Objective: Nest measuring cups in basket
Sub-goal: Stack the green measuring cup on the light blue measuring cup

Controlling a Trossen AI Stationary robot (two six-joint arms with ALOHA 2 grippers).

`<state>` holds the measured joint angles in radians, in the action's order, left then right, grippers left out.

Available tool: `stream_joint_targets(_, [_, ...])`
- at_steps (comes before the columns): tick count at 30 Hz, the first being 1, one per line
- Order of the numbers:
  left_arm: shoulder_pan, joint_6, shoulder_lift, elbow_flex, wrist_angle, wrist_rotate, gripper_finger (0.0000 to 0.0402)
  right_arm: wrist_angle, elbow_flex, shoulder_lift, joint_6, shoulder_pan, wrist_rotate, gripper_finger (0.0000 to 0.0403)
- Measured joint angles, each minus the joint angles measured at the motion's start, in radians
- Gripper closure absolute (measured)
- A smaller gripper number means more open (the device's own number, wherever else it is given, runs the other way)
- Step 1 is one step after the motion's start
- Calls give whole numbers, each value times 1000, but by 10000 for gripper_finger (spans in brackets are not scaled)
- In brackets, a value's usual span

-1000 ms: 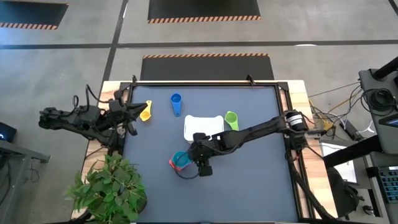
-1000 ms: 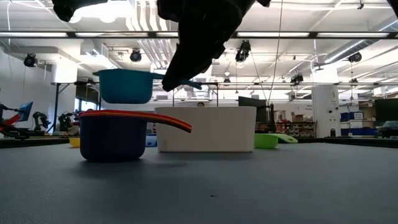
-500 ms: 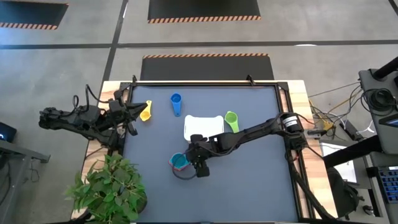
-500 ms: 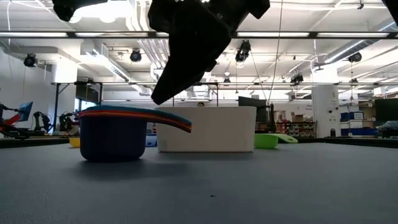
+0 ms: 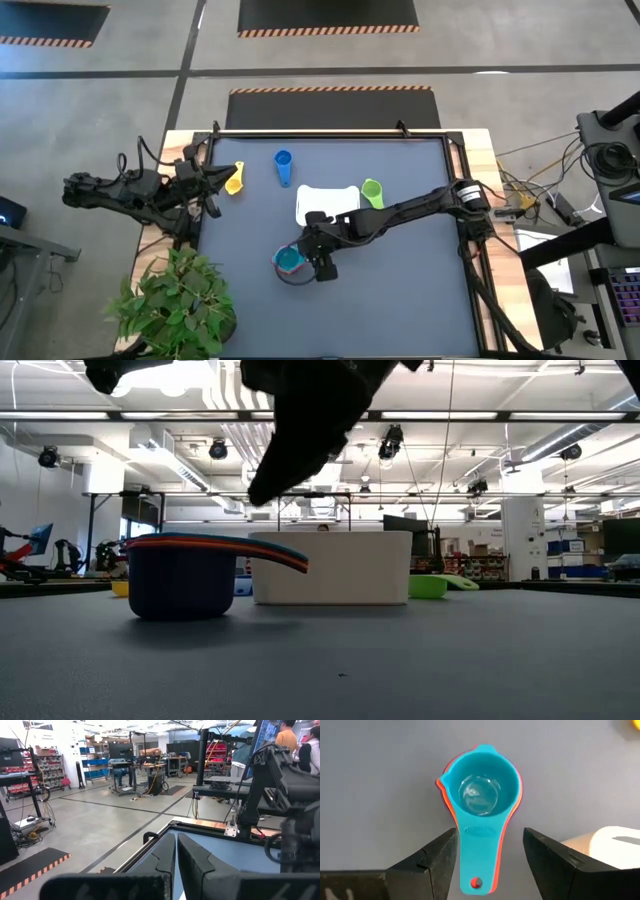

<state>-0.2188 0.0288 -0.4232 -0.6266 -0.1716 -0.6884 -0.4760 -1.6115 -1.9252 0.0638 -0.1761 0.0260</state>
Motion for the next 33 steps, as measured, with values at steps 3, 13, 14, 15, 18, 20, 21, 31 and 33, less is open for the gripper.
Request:
stream_joint_targets(3, [0,2,0,0,0,0,402,-19,-4,39,-6,0,1,188])
stream_joint_targets(13, [0,11,-1,0,2,0,402,-113,-5,186,-166,27,1,188])
stream_joint_targets(14, [0,11,-1,0,2,0,402,-129,-5,198,-195,33,1,188])
stream_joint_targets(15, [0,11,-1,0,1,0,402,-146,-5,215,-228,41,1,188])
stream_joint_targets(18, [0,11,-1,0,2,0,402,-211,-5,252,-303,64,1,188])
stream_joint_targets(20, [0,11,-1,0,1,0,402,-241,-5,271,-344,79,2,188])
stream_joint_targets(21, [0,11,-1,0,1,0,402,-256,-5,282,-364,87,2,188])
stream_joint_targets(31, [0,5,-1,0,3,0,402,-330,-5,318,-424,190,3,188])
stream_joint_targets(33, [0,-5,-2,0,16,0,402,-354,-4,326,-371,204,12,188])
